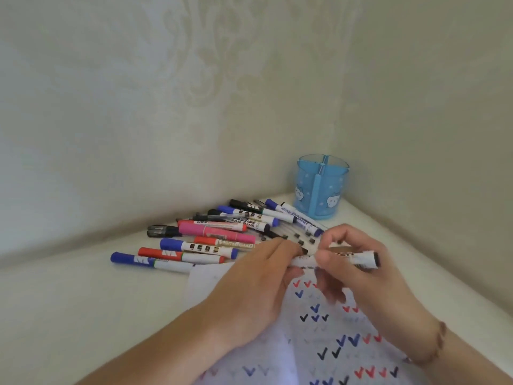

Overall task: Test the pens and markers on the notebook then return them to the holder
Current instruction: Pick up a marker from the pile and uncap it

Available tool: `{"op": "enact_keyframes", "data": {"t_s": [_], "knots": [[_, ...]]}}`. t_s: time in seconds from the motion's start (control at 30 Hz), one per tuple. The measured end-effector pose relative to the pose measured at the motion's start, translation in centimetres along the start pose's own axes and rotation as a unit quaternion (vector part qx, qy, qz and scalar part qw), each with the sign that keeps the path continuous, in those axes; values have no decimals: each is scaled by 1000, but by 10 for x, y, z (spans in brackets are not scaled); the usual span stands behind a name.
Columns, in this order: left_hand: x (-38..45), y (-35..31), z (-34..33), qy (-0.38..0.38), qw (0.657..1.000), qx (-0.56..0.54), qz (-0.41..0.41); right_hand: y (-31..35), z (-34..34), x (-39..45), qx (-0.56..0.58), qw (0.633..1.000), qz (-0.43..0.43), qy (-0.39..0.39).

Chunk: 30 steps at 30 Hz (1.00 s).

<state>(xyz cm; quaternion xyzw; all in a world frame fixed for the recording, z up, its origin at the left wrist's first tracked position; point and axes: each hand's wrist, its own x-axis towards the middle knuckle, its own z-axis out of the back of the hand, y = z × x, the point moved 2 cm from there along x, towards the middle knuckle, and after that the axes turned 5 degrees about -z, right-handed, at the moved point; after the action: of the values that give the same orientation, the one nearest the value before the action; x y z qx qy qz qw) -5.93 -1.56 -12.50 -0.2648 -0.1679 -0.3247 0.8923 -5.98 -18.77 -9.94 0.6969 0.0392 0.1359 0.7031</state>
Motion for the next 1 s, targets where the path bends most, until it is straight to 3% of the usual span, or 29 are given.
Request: {"op": "enact_keyframes", "data": {"t_s": [0.1, 0.2, 0.37, 0.43, 0.57, 0.63, 0.7, 0.77, 0.9, 1.0], "knots": [[-8, -5, -2, 44, 996, -62, -50, -8, -10, -4, -26, 999, -14, 24], [-8, -3, 1, 30, 993, -71, -94, -10, -11, -7, -21, 999, 7, 47], [-9, 1, 3, 33, 991, -88, -95, -13, -10, -9, -52, 994, 44, 86], [-10, 2, 3, 84, 992, -66, -71, -11, -2, -10, 11, 995, 43, 93], [-13, 4, 13, 212, 976, 18, -48, 7, 26, -4, 210, 977, 9, 22], [-13, 2, 18, 242, 969, 26, -38, 20, 32, -4, 177, 982, -25, 54], [-10, 0, 22, 242, 969, 50, -17, 29, 23, -15, 21, 992, -55, 110], [-15, 0, 15, 256, 965, 49, 11, 13, 6, -39, -84, 988, -92, 92], [-13, -3, 16, 239, 969, 68, 7, -11, -15, -73, -2, 995, -102, 17], [-16, 2, 17, 233, 972, 43, 9, -23, -12, -75, -8, 996, -81, -25]]}}
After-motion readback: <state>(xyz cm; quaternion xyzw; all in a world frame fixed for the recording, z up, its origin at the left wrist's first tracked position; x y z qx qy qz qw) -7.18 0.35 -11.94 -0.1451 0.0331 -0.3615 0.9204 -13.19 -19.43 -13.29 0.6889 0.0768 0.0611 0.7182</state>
